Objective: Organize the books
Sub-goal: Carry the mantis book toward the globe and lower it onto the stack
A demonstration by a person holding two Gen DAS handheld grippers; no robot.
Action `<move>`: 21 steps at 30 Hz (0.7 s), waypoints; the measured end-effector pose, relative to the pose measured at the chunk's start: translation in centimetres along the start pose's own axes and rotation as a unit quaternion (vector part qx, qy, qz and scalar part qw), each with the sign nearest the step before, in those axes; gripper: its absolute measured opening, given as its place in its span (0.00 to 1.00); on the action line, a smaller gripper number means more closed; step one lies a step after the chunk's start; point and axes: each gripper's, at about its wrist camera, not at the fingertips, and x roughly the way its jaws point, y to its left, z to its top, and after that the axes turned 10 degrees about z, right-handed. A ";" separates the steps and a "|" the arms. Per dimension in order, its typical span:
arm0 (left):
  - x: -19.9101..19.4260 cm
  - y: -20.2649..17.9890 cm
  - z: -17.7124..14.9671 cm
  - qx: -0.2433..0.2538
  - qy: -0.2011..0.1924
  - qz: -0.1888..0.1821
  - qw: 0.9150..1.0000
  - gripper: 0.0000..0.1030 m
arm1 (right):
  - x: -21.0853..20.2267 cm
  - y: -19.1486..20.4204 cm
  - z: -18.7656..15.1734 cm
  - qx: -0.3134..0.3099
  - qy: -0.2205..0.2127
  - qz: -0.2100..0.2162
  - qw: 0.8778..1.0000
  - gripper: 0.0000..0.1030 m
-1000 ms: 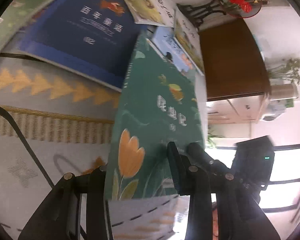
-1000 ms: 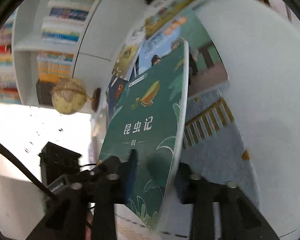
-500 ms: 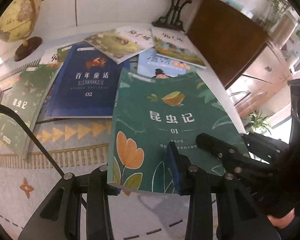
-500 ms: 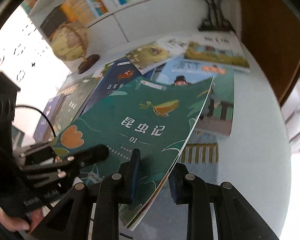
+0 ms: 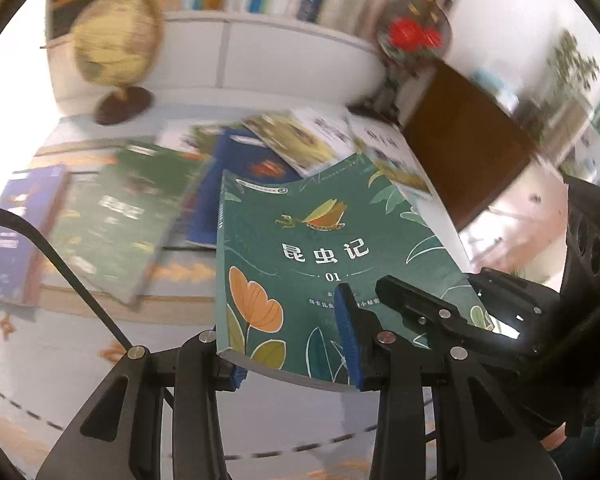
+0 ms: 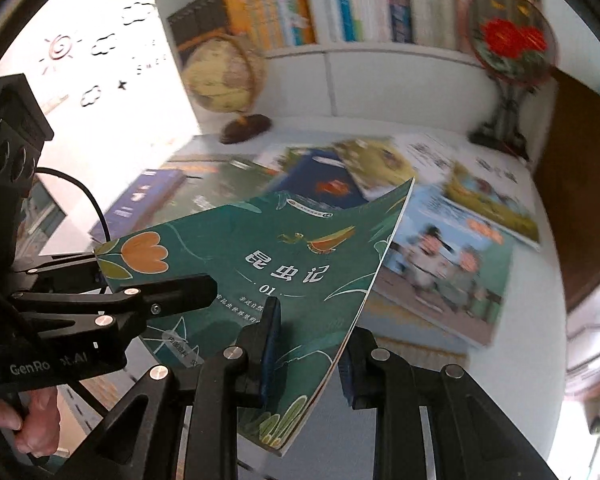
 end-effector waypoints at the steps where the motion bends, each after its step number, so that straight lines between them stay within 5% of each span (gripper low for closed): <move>1: -0.6 1.3 0.2 -0.005 -0.008 0.005 1.000 0.32 | 0.5 1.0 0.6 -0.007 -0.003 0.005 1.000 0.24; 11: -4.0 19.9 3.1 -0.054 -0.054 0.038 0.996 0.32 | 10.5 15.4 9.0 -0.050 -0.027 0.050 0.997 0.24; 21: -0.5 34.6 5.6 -0.065 -0.038 0.064 0.995 0.32 | 23.6 25.6 13.8 -0.031 -0.003 0.070 0.997 0.24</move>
